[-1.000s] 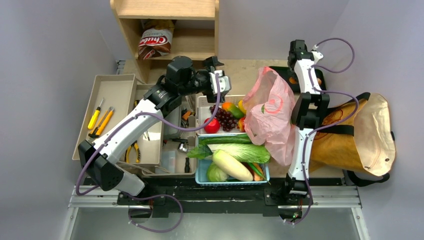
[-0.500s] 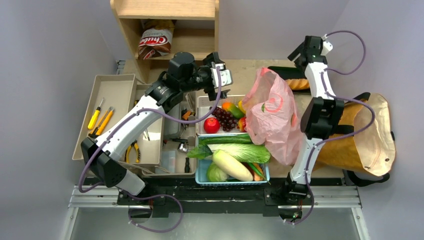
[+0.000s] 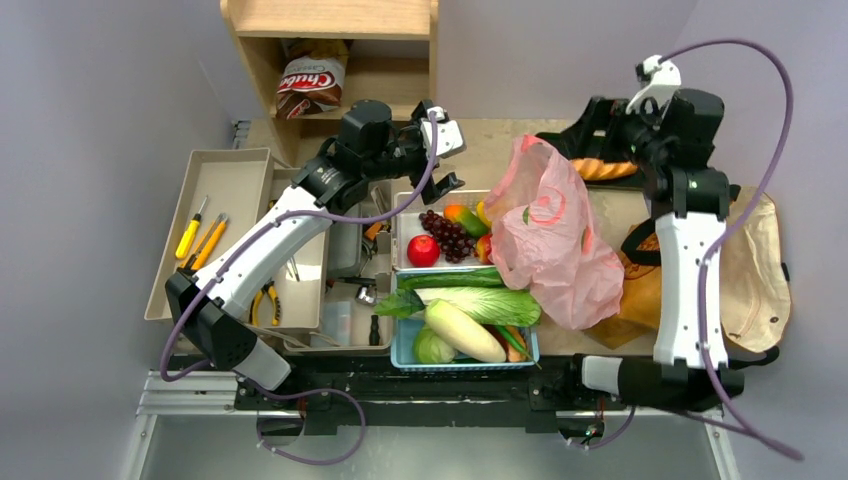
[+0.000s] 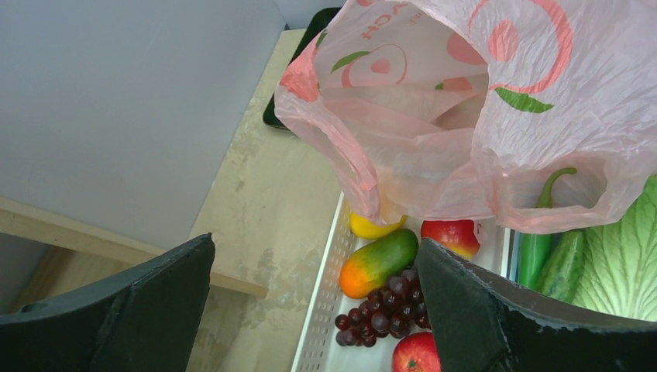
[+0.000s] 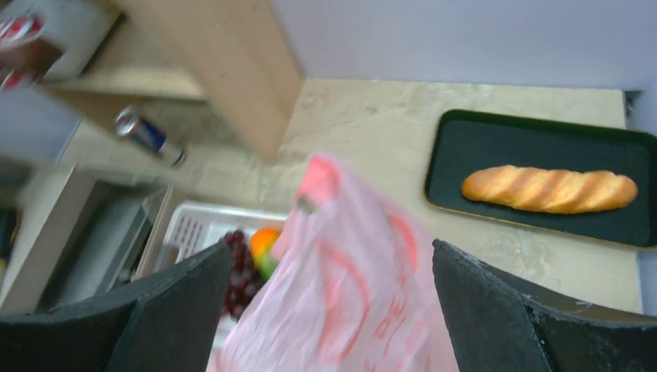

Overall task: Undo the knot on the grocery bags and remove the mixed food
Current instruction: Place the fake bread on the plate, then pick up the takeout bag at the center of the board.

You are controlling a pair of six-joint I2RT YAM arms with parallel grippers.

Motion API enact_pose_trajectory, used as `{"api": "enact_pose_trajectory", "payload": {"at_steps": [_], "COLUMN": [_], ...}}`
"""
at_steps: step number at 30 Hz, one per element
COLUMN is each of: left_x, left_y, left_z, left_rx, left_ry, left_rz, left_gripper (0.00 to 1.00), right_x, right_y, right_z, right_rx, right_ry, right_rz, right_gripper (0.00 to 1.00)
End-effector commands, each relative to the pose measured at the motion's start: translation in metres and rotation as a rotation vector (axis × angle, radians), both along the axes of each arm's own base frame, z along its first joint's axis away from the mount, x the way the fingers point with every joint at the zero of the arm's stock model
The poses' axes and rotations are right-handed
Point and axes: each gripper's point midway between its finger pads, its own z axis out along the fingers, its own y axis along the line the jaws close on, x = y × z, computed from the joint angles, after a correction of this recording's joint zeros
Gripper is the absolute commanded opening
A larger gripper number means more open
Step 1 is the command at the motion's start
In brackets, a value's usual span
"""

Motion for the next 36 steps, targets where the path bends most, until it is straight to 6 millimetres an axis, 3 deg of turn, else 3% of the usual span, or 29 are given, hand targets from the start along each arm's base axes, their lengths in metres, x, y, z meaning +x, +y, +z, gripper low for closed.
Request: {"api": "enact_pose_trajectory", "payload": {"at_steps": [1,4,10,11,13,15,17,20,25,29,33,36], "left_x": [-0.011,-0.017,-0.021,-0.022,-0.020,-0.020,-0.021,-0.021,-0.020,-0.019,-0.017,-0.013], "left_y": [-0.010,-0.012,-0.010,-0.010,-0.009,-0.009,-0.009,-0.010,-0.010,-0.010,-0.010,-0.006], "left_z": [0.019,0.017,0.016,0.017,0.019,0.019,0.020,0.021,0.021,0.018,0.016,0.015], "left_rx": [-0.055,-0.044,-0.046,-0.047,-0.048,-0.049,-0.051,-0.052,-0.052,-0.047,-0.044,-0.041], "left_ry": [0.025,0.008,0.001,-0.004,-0.010,-0.013,-0.014,-0.018,-0.021,-0.026,-0.028,-0.040], "left_rz": [-0.028,-0.039,-0.030,-0.028,-0.021,-0.020,-0.022,-0.027,-0.028,-0.026,-0.022,-0.005], "left_gripper": [0.99,0.99,0.99,0.99,0.99,0.98,0.98,0.98,0.98,0.98,0.98,0.98], "right_x": [-0.069,-0.083,-0.078,-0.078,-0.074,-0.065,-0.051,-0.028,0.015,0.052,0.107,0.142], "right_y": [0.038,0.031,0.007,0.006,0.010,0.027,0.035,0.032,0.034,0.045,0.078,0.077], "right_z": [-0.062,-0.090,-0.125,-0.133,-0.133,-0.101,-0.046,0.033,0.123,0.157,0.158,0.150], "right_rx": [-0.124,-0.195,-0.306,-0.307,-0.295,-0.243,-0.202,-0.176,-0.045,0.119,0.209,0.208], "right_ry": [0.208,0.312,0.441,0.474,0.483,0.364,0.138,-0.133,-0.324,-0.463,-0.522,-0.534], "right_rz": [0.324,0.294,0.174,0.173,0.199,0.260,0.235,0.148,0.084,0.088,0.102,0.035], "right_gripper": [0.99,0.99,0.96,0.89,0.62,0.31,0.01,0.00,0.00,0.00,0.00,0.00]}}
